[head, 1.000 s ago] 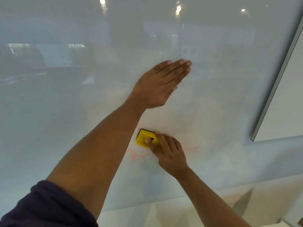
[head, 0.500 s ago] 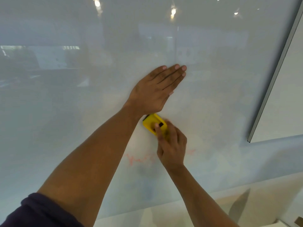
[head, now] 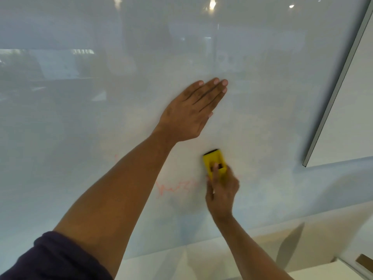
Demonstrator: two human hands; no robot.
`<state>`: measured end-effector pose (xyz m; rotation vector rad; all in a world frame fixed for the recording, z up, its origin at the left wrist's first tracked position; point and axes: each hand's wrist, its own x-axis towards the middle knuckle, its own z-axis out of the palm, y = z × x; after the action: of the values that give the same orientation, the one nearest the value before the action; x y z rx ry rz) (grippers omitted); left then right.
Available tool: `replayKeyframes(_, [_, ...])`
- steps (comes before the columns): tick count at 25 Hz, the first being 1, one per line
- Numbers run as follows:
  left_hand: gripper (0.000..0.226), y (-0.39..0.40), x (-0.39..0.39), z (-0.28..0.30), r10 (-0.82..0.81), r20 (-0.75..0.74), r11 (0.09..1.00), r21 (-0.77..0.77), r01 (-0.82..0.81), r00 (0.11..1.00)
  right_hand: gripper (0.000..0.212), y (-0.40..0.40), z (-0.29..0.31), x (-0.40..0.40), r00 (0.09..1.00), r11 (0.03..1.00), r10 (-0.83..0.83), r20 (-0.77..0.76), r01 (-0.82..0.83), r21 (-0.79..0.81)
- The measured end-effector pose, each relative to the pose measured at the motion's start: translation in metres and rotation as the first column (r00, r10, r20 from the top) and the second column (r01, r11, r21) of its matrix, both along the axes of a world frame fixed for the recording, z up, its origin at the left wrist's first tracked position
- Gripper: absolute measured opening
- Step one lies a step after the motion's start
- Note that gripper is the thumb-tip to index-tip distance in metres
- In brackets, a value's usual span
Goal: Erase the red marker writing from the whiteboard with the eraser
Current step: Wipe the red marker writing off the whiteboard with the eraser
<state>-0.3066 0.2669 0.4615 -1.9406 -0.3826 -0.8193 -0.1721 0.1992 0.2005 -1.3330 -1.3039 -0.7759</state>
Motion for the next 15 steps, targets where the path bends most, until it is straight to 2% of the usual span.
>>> replayKeyframes(1, [0.058, 0.001, -0.001, 0.001, 0.003, -0.002, 1.0, 0.008, -0.003, 1.0, 0.06, -0.004, -0.008, 0.004, 0.988, 0.997, 0.059, 0.141, -0.05, -0.065])
replayKeyframes(2, [0.057, 0.002, -0.001, 0.0, 0.004, -0.004, 1.0, 0.013, -0.004, 1.0, 0.06, -0.009, -0.008, 0.021, 0.974, 0.992, 0.082, 0.211, -0.059, -0.112])
replayKeyframes(3, [0.057, 0.003, -0.003, 0.0, 0.009, -0.008, 1.0, 0.019, -0.009, 1.0, 0.058, -0.012, -0.005, 0.041, 0.985, 0.992, 0.063, 0.162, -0.044, -0.118])
replayKeyframes(4, [0.057, 0.003, -0.003, 0.0, 0.011, -0.009, 1.0, 0.025, -0.011, 1.0, 0.056, -0.014, 0.0, 0.058, 1.0, 0.995, -0.001, -0.013, -0.001, -0.098])
replayKeyframes(5, [0.057, 0.002, -0.002, 0.0, 0.009, -0.004, 1.0, 0.028, -0.009, 1.0, 0.056, -0.016, 0.006, 0.068, 0.964, 0.996, -0.072, -0.254, 0.057, -0.064])
replayKeyframes(6, [0.057, 0.001, -0.001, -0.001, 0.008, -0.003, 1.0, 0.03, -0.008, 1.0, 0.057, -0.014, 0.008, 0.071, 0.888, 0.993, -0.113, -0.445, 0.113, -0.028])
replayKeyframes(7, [0.057, 0.001, 0.0, -0.001, 0.009, -0.007, 1.0, 0.03, -0.009, 1.0, 0.057, -0.011, 0.004, 0.066, 0.843, 0.988, -0.138, -0.519, 0.156, -0.009])
replayKeyframes(8, [0.057, 0.001, -0.001, -0.002, 0.012, -0.01, 0.999, 0.035, -0.011, 1.0, 0.058, -0.007, -0.002, 0.057, 0.86, 0.987, -0.141, -0.49, 0.158, -0.008])
replayKeyframes(10, [0.057, 0.002, 0.0, -0.001, 0.012, -0.012, 0.999, 0.048, -0.011, 1.0, 0.059, -0.012, -0.021, 0.041, 0.973, 0.998, -0.063, -0.222, 0.055, -0.045])
replayKeyframes(11, [0.057, 0.002, -0.001, 0.0, 0.006, -0.012, 0.999, 0.045, -0.005, 1.0, 0.06, -0.018, -0.029, 0.045, 0.996, 0.997, -0.014, -0.093, 0.007, -0.08])
replayKeyframes(12, [0.057, 0.002, -0.001, 0.0, 0.002, -0.012, 0.999, 0.038, -0.002, 1.0, 0.06, -0.023, -0.029, 0.059, 0.999, 0.995, -0.012, -0.03, 0.009, -0.099])
replayKeyframes(13, [0.057, 0.002, -0.002, 0.0, 0.002, -0.013, 0.999, 0.032, -0.002, 1.0, 0.059, -0.027, -0.026, 0.075, 0.995, 0.994, -0.057, -0.08, 0.049, -0.094])
replayKeyframes(14, [0.057, 0.001, -0.002, 0.0, 0.003, -0.017, 1.0, 0.026, -0.002, 1.0, 0.058, -0.028, -0.02, 0.087, 0.957, 0.992, -0.112, -0.267, 0.094, -0.08])
replayKeyframes(15, [0.056, 0.001, -0.001, 0.0, 0.001, -0.019, 1.0, 0.024, -0.001, 1.0, 0.058, -0.026, -0.012, 0.094, 0.856, 0.989, -0.149, -0.494, 0.137, -0.06])
